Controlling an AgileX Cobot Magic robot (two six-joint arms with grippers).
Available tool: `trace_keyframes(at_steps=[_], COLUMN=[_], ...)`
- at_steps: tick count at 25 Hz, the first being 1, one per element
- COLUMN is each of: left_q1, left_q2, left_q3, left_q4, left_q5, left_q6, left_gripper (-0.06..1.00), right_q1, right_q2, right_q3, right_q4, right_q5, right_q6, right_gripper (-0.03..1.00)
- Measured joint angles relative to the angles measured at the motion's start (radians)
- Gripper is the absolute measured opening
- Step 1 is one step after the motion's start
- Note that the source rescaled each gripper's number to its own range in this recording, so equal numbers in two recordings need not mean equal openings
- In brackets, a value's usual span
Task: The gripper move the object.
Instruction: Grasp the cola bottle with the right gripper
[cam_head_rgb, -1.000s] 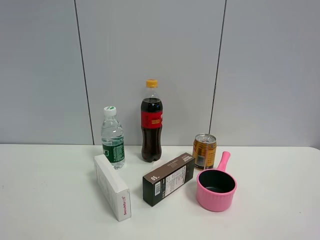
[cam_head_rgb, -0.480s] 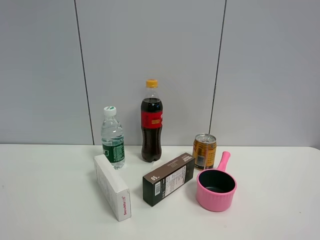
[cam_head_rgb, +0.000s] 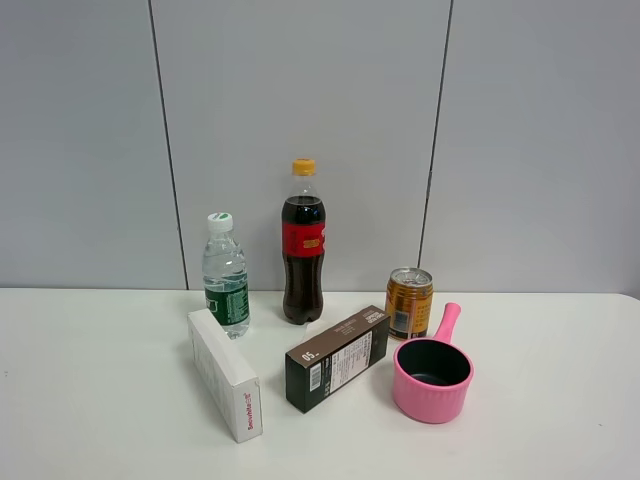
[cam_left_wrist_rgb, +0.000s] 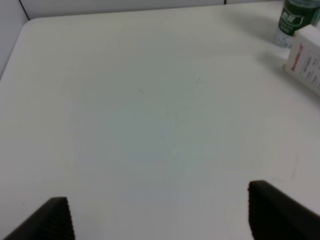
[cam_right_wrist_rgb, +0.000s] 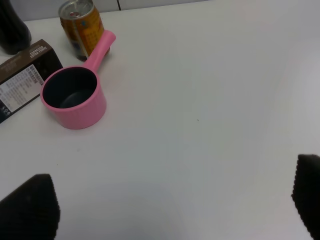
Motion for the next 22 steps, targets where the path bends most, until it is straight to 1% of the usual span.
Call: trace_keyframes(at_steps=[4, 8, 11, 13, 16, 18, 21, 22], left_q1=[0.000, 0.000, 0.000, 0.000, 0.000, 0.000, 0.000, 0.000], left_q2=[0.000, 0.000, 0.000, 0.000, 0.000, 0.000, 0.000, 0.000], left_q3=[0.000, 0.000, 0.000, 0.000, 0.000, 0.000, 0.000, 0.000], left_q4=[0.000, 0.000, 0.000, 0.000, 0.000, 0.000, 0.000, 0.000], left_q5=[0.000, 0.000, 0.000, 0.000, 0.000, 0.000, 0.000, 0.000], left_q6=[0.000, -0.001, -0.001, -0.001, -0.001, -0.001, -0.001, -0.001], left_gripper=[1.00, 1.00, 1.00, 1.00, 1.00, 1.00, 1.00, 1.00], right_q1=[0.000, 0.000, 0.000, 0.000, 0.000, 0.000, 0.000, 0.000], right_q2=[0.000, 0.038, 0.110, 0.171, 0.274, 0.339, 0.445, 0.483], right_q3=[0.000, 0.000, -0.001, -0.025, -0.096, -0.142, -0.190, -0.201], right_q4=[0.036, 0.044, 0.055, 0.069, 0.109, 0.168, 0.301, 0.341], right_q5=[-0.001, -0.001, -0.002, -0.021, -0.125, -0.215, -0.325, -0.352], right_q6=[0.000, -0.007, -0.052, -0.089, -0.146, -0.188, -0.299, -0.355], right_gripper=[1.00, 1.00, 1.00, 1.00, 1.00, 1.00, 1.00, 1.00])
